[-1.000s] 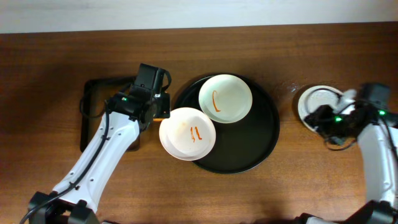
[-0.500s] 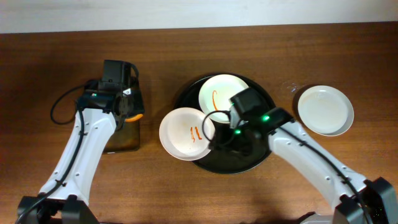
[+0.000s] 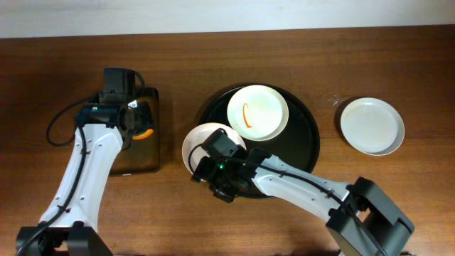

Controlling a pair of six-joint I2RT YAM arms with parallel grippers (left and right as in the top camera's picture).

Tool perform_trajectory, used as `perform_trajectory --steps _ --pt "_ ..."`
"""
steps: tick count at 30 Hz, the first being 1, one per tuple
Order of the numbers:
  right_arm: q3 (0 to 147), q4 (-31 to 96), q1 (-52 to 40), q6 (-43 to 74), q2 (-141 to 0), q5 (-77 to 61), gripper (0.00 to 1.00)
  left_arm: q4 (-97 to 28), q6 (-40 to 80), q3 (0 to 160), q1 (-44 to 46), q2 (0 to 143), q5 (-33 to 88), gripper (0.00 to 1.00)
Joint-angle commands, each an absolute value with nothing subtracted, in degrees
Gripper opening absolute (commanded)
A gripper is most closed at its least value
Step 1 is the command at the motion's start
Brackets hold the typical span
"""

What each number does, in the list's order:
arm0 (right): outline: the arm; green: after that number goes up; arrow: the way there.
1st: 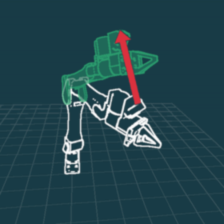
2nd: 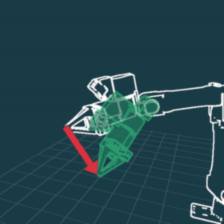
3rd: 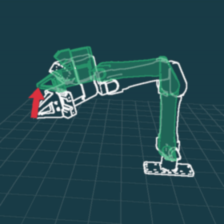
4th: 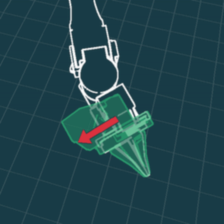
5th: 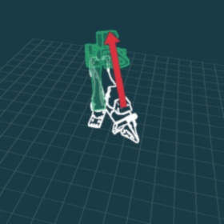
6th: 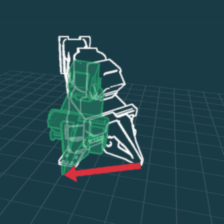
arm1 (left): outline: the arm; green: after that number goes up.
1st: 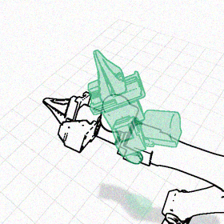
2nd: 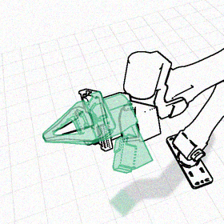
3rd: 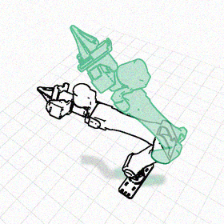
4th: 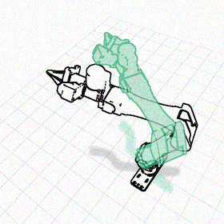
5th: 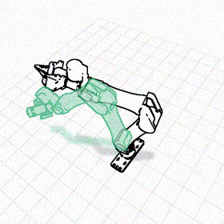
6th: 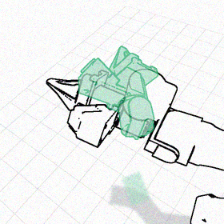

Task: Clean dirty plates on tray and stack at the side
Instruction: 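Grip the left sauce plate with the right gripper and drag it toward center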

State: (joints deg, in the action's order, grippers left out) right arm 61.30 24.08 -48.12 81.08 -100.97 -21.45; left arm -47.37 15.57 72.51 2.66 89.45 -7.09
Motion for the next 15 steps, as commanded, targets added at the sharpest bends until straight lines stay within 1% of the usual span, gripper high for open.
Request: perform_trajectory --steps 1,4,15 --pt "61.3 21.3 -48.5 89.9 -101.8 -18.2 0.78 -47.6 15.4 72.7 2.4 88.0 -6.9 0.00" --pt "61.3 19.9 -48.5 92.5 -101.8 -15.5 0.76 -47.7 15.4 72.7 2.4 88.0 -6.8 0.00" --pt "61.3 20.9 -50.3 93.4 -101.8 -12.3 0.66 -48.4 15.3 72.7 2.4 88.0 -6.9 0.00"
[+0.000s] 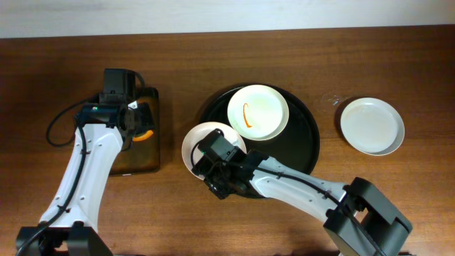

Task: Clean dirty plates on tray and stack at the side
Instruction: 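Grip the left sauce plate with the right gripper and drag it toward center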

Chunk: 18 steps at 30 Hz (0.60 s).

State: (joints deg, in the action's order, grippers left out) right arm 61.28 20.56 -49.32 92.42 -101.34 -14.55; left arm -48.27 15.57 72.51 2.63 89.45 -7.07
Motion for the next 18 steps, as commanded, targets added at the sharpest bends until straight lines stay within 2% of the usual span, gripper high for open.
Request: perform_trajectory --steps 1,9,13,15,18 --pt "61.1 21.0 -50.3 93.5 -101.8 -12.1 0.65 -48.5 15.4 72.7 2.4 88.0 -6.9 0.00" --pt "58.4 22.2 -50.3 95.0 -101.8 -11.5 0.58 -48.6 15.3 72.7 2.4 88.0 -6.8 0.00" --pt "58.4 26.7 -50.3 94.2 -101.8 -12.2 0.33 -48.5 15.4 72.7 2.4 88.0 -6.8 0.00" --pt "58.4 27.3 -50.1 87.8 -101.7 -11.6 0.13 -48.5 15.4 72.7 2.4 88.0 -6.8 0.00" --pt "58.4 28.1 -48.7 78.7 -101.6 -12.2 0.06 -48.6 15.4 72.7 2.4 88.0 -6.5 0.00"
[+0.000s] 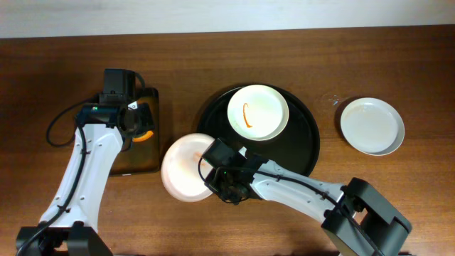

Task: Clean dirty plates on tray and stack at the side
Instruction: 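Grip the left sauce plate with the right gripper and drag it toward center, then scrub the held plate with the sponge in the left gripper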

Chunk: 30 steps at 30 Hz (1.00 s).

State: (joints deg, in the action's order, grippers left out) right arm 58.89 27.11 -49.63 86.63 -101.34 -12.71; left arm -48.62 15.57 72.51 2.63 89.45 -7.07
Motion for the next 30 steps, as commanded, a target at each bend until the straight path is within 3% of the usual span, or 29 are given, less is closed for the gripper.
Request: perform_trajectory --steps 1,8,13,17,23,24,25,26,30 --pt "58.4 30.0 -48.1 77.8 -101.1 -12.1 0.04 -48.6 15.3 72.7 2.4 88.0 -6.2 0.00" --pt "58.5 36.6 -42.9 61.3 -93.4 -4.1 0.04 -48.6 15.3 72.7 2.4 88.0 -4.0 0.00" --pt "58.5 46.0 -37.2 45.2 -88.8 -3.6 0.04 -48.5 13.8 72.6 2.9 88.0 9.8 0.00" --pt "58.5 56.8 -31.1 38.0 -88.8 0.4 0.04 -48.4 10.7 72.6 8.5 88.0 11.8 0.00" --pt "58.4 59.0 -21.7 29.6 -88.9 5.2 0.05 -47.6 10.6 72.5 16.1 88.1 11.8 0.00" --pt "58.4 59.4 -20.9 28.7 -88.9 5.7 0.09 -47.6 10.6 72.4 16.6 88.1 11.8 0.00" --pt "58.4 60.4 -19.5 28.7 -88.9 7.2 0.31 -47.6 10.6 72.4 17.1 88.1 11.8 0.00" --pt "58.4 60.5 -18.8 28.7 -88.9 7.4 0.45 -47.6 10.6 72.4 17.3 88.1 11.8 0.00" --pt "58.4 61.3 -15.9 30.1 -88.9 3.6 0.45 -47.4 10.6 72.4 17.9 88.1 11.8 0.00"
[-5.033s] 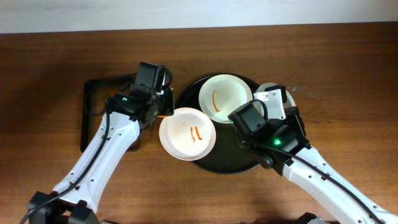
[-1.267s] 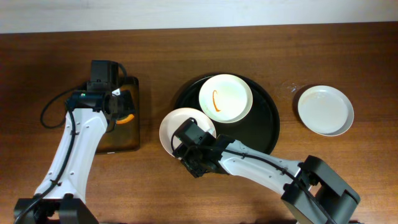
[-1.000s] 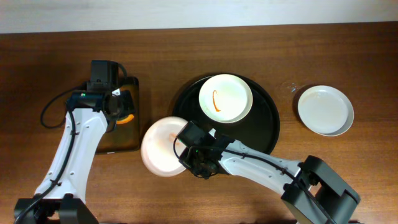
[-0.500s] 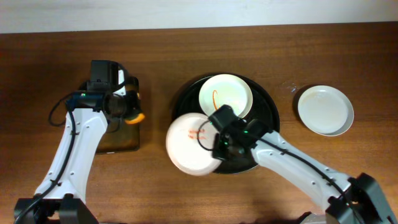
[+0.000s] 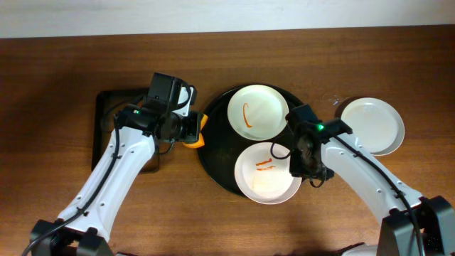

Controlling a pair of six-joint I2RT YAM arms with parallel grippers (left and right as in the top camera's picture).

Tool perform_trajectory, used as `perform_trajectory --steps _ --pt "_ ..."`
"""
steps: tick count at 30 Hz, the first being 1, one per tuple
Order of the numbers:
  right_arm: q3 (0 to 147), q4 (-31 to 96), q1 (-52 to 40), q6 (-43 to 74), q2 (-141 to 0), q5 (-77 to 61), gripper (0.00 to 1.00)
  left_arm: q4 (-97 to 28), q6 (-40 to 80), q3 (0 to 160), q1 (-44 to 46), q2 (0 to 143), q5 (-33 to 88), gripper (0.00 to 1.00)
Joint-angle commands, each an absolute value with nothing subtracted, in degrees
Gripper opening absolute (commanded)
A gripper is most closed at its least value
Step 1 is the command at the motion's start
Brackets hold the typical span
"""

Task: Clean dirty plates on tray and stack at the side
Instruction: 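Scrub the held plate with the sponge in the left gripper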

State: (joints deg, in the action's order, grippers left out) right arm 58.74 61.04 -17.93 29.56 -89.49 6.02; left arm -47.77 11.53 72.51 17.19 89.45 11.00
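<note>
Two white plates lie on the round black tray (image 5: pixel 213 153). The far plate (image 5: pixel 259 107) bears one orange streak. The near plate (image 5: pixel 264 178) has orange streaks near its middle. My right gripper (image 5: pixel 298 167) sits at this near plate's right rim and appears shut on it. My left gripper (image 5: pixel 190 130) is shut on an orange sponge (image 5: pixel 195 135), just at the tray's left edge and clear of both plates. A clean white plate (image 5: pixel 373 126) rests on the table to the right of the tray.
A dark rectangular mat (image 5: pixel 106 135) lies at the left, partly under my left arm. The brown table runs around the tray, and the white wall edge is along the back.
The streaked plate was left of the tray over the table; now it lies in the tray's front. My right gripper now holds its right rim. My left gripper has moved the sponge from the mat to the tray's edge.
At first the plate overhung the tray's left rim with my right gripper on it, and the left gripper held the sponge over the mat. Then the plate was further left over the table. Now it lies on the tray front, with the sponge beside the tray.
</note>
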Motion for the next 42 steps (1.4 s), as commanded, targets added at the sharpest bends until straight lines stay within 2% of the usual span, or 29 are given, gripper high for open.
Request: perform_trajectory --steps 1,3,8,13,17,18,20,22,28,36,42 --pt "58.4 61.3 -15.3 30.0 -88.9 1.8 0.46 -47.4 10.6 72.3 18.3 88.1 11.7 0.00" --pt "58.4 61.6 -13.2 30.0 -88.9 -5.9 0.49 -47.0 10.5 72.2 19.0 88.1 11.6 0.00" --pt "55.2 61.9 -11.5 30.0 -88.9 -14.1 0.49 -46.3 9.1 72.2 19.5 88.1 11.6 0.00" --pt "47.0 53.2 -11.5 34.7 -88.9 -17.5 0.47 -45.9 9.1 72.2 19.5 88.1 11.6 0.00" --pt "45.8 48.6 -11.5 37.8 -88.8 -16.7 0.29 -45.9 9.1 72.2 19.5 88.1 11.8 0.00" --pt "45.8 48.6 -11.5 37.8 -88.8 -14.5 0.19 -45.9 9.1 72.2 19.8 88.1 11.8 0.00" --pt "45.8 49.1 -11.5 36.2 -88.8 -9.9 0.09 -45.5 9.1 72.2 21.0 88.2 11.8 0.00" --pt "45.9 49.3 -11.5 34.7 -88.8 -8.3 0.04 -44.6 9.1 72.1 22.4 88.2 11.8 0.00" --pt "47.4 50.7 -11.6 31.3 -88.7 -6.6 0.04 -42.2 9.1 72.1 28.1 91.9 13.4 0.00" --pt "47.4 50.7 -11.6 31.3 -88.7 -5.5 0.04 -31.6 9.4 72.1 35.7 102.6 34.2 0.00" --pt "47.4 50.8 -11.6 30.4 -88.8 -5.5 0.04 -25.9 16.7 72.1 35.8 107.8 43.8 0.00"
